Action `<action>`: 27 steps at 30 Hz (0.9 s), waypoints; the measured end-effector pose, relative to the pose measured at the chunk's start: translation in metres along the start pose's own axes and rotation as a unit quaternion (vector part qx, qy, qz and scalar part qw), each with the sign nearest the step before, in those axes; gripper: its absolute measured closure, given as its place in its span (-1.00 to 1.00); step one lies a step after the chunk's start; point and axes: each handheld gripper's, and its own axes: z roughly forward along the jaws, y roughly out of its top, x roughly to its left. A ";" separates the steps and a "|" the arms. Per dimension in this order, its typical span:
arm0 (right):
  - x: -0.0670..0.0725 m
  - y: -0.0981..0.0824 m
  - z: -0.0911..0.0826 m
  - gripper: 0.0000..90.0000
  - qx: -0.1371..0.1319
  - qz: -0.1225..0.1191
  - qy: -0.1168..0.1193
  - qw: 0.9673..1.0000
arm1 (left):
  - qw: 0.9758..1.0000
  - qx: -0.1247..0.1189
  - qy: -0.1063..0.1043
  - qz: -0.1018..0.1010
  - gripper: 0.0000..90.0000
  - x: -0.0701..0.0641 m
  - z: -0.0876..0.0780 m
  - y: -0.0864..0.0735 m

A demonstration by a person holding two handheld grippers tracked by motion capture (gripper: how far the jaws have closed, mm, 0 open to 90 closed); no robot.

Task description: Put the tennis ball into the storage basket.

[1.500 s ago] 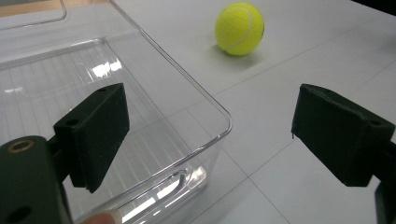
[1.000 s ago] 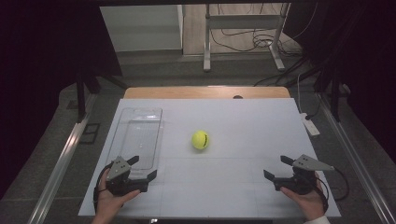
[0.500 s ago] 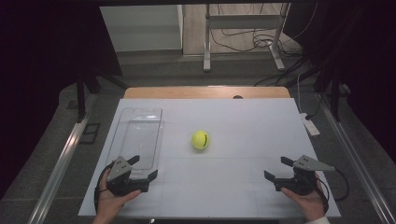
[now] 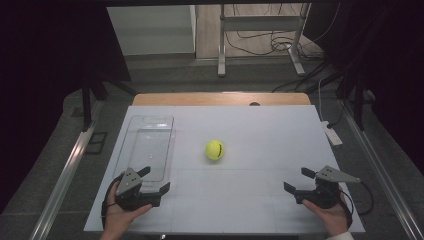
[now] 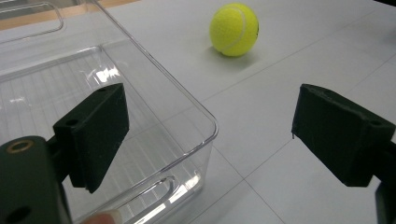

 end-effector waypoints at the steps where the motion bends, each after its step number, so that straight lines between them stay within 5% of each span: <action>1: 0.000 0.000 0.000 -0.79 0.000 -0.001 0.000 1.000 | 1.000 0.000 -0.001 0.000 -0.74 0.000 0.000 0.000; 12: 0.000 0.000 0.002 -0.79 0.002 -0.004 0.000 1.000 | 1.000 0.006 0.001 -0.005 -0.73 0.001 -0.001 0.006; 27: 0.001 0.001 0.008 -0.78 0.009 -0.011 0.001 1.000 | 1.000 0.018 -0.022 -0.007 -0.76 -0.001 0.002 0.017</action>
